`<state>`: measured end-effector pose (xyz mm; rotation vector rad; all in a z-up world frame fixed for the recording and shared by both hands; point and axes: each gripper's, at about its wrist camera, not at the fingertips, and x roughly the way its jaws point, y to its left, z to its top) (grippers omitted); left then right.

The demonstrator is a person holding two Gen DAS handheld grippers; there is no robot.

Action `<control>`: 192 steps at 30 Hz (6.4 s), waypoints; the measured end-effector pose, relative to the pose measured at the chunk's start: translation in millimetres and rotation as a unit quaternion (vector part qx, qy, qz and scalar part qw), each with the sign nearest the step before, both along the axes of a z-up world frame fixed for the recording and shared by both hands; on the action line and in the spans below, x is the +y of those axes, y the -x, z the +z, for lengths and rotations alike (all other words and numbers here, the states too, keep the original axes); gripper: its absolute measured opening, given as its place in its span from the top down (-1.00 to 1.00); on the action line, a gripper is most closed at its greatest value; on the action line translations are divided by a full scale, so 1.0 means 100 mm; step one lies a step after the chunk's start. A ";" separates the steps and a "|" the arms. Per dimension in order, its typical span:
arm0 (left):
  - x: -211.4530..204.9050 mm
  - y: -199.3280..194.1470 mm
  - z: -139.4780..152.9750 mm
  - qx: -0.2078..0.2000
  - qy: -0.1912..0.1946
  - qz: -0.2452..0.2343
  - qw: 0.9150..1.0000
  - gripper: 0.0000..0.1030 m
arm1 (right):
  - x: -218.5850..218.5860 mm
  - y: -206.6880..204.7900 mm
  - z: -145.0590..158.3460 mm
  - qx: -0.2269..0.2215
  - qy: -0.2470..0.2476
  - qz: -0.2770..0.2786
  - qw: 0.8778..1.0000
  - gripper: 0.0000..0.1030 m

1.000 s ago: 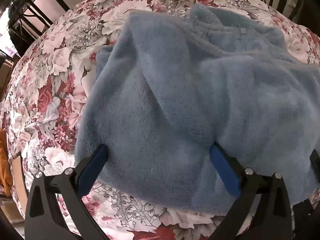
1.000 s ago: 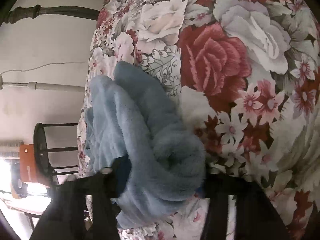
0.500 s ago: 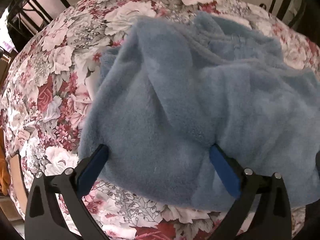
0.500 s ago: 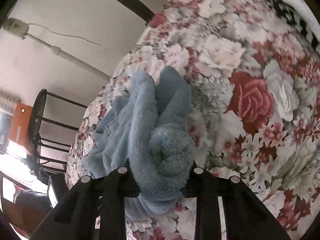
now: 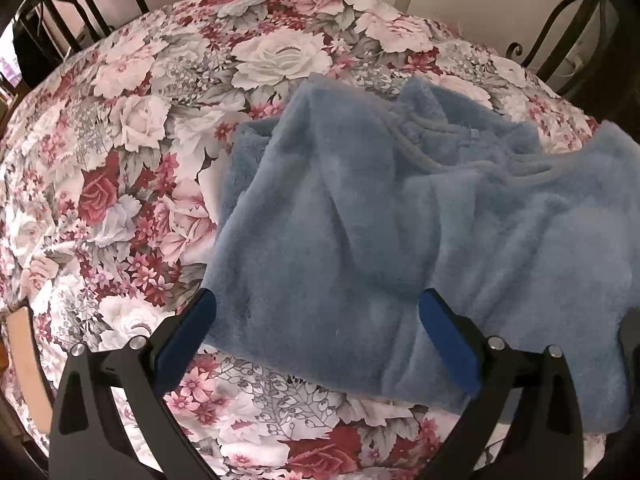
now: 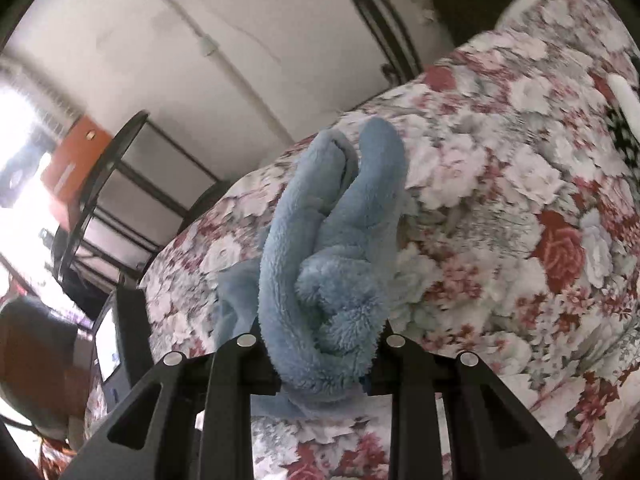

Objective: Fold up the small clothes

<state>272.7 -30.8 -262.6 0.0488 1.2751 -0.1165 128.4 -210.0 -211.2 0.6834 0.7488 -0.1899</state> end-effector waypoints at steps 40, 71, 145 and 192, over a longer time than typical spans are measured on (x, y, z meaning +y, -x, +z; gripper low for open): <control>1.56 -0.24 -0.24 0.013 -0.023 0.182 0.983 -0.91 | 1.51 -0.81 -0.61 0.057 0.034 0.175 0.982 0.46; 1.42 -0.02 0.23 -0.036 -0.036 0.182 0.982 -0.91 | 0.82 -0.46 -0.34 0.080 -0.030 0.189 0.978 0.41; 1.02 -0.44 -0.54 -0.004 0.044 0.149 0.988 -0.92 | 0.16 -1.00 -1.07 0.034 -0.191 0.090 0.977 0.98; 1.57 -0.07 -0.38 0.028 0.363 0.080 0.928 -0.91 | -0.69 -0.49 -1.11 0.045 -0.323 0.034 0.945 -0.36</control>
